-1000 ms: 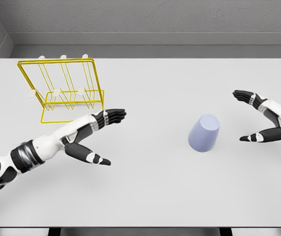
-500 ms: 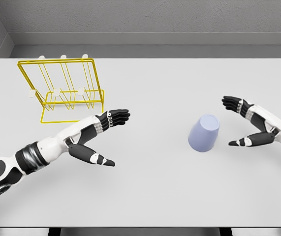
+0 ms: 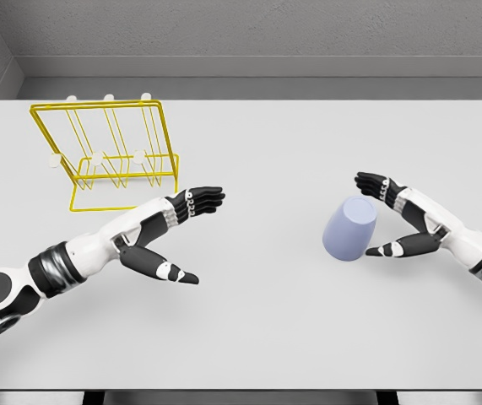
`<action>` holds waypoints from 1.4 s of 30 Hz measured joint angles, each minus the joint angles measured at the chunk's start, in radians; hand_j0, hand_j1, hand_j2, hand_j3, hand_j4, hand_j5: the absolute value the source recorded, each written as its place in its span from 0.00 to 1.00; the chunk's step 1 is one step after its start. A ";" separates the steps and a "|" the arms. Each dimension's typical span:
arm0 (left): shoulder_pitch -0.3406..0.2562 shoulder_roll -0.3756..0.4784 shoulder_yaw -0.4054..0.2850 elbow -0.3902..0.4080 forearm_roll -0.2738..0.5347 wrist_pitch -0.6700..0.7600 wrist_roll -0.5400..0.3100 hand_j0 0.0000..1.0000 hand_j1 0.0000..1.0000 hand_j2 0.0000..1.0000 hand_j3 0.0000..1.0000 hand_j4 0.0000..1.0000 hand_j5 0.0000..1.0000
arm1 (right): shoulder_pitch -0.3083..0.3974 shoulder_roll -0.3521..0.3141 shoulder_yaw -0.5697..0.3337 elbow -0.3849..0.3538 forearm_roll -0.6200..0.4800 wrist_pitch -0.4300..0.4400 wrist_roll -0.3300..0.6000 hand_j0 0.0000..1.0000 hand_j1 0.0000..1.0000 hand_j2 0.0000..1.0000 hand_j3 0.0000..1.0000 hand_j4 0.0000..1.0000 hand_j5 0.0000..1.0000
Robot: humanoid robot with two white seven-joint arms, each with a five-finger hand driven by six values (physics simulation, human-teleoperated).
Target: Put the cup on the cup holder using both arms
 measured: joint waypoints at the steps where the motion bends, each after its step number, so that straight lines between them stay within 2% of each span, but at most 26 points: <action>1: -0.002 0.000 0.000 0.000 0.000 0.001 0.000 1.00 1.00 1.00 1.00 1.00 1.00 | -0.003 0.001 0.001 0.001 0.000 0.001 0.000 1.00 1.00 1.00 1.00 1.00 1.00; 13: -0.002 -0.009 0.001 0.002 0.000 0.024 0.003 1.00 1.00 1.00 1.00 1.00 1.00 | -0.006 0.007 0.046 0.007 0.004 0.001 0.000 1.00 1.00 1.00 1.00 1.00 1.00; 32: -0.003 -0.017 0.004 0.003 0.000 0.067 0.008 1.00 1.00 1.00 1.00 1.00 1.00 | -0.017 0.022 0.069 0.022 0.005 -0.001 0.000 1.00 1.00 1.00 1.00 1.00 1.00; 42: -0.002 -0.022 0.005 0.005 0.000 0.070 0.008 1.00 1.00 1.00 1.00 1.00 1.00 | -0.038 0.037 0.089 0.041 -0.011 0.001 -0.002 0.75 0.75 0.75 0.75 0.75 0.75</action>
